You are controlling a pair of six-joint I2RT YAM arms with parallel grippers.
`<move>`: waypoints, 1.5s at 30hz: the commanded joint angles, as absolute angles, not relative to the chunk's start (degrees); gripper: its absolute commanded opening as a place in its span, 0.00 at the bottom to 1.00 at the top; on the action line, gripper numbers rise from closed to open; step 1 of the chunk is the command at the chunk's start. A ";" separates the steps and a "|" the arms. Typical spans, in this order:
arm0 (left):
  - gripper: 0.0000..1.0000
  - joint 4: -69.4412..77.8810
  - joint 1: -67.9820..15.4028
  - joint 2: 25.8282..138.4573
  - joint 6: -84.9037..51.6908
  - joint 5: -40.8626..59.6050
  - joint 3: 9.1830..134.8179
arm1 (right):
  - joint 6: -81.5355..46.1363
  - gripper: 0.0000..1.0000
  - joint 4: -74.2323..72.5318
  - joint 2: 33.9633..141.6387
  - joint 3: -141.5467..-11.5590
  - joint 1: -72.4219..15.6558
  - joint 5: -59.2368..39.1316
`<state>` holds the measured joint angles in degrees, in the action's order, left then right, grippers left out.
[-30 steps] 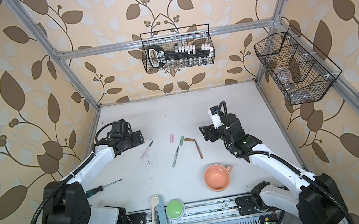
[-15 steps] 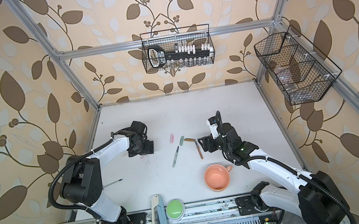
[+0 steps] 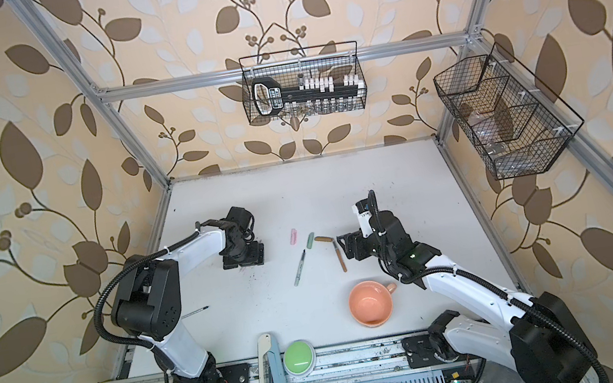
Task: Insert the pens into the pen caps
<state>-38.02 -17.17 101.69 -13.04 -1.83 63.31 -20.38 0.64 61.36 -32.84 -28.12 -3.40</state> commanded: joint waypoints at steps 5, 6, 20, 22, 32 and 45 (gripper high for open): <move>0.69 -40.53 -16.79 103.60 -12.79 -0.65 65.19 | -20.76 0.81 0.61 61.88 -33.03 -28.83 -2.05; 0.65 -40.44 -16.79 103.42 -12.72 -0.70 64.80 | -20.83 0.81 0.54 61.91 -32.96 -28.76 -1.79; 0.27 -41.66 -19.76 103.27 -14.43 -3.50 62.80 | -21.62 0.81 0.31 63.28 -33.83 -28.92 -1.58; 0.22 -41.67 -19.95 103.38 -14.59 -3.41 62.84 | -21.70 0.81 0.34 63.66 -33.97 -28.94 -1.56; 0.01 -37.63 -20.48 99.82 -14.68 0.39 60.81 | -23.51 0.81 0.70 66.40 -35.81 -30.45 -1.10; 0.00 -29.11 -27.75 92.38 -11.07 11.96 59.94 | -33.89 0.79 -9.76 82.94 -42.48 -36.56 -5.87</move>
<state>-31.18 -26.17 95.07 -12.86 7.79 59.88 -29.45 -5.08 79.40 -39.55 -35.42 -3.09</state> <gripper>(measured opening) 0.097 0.793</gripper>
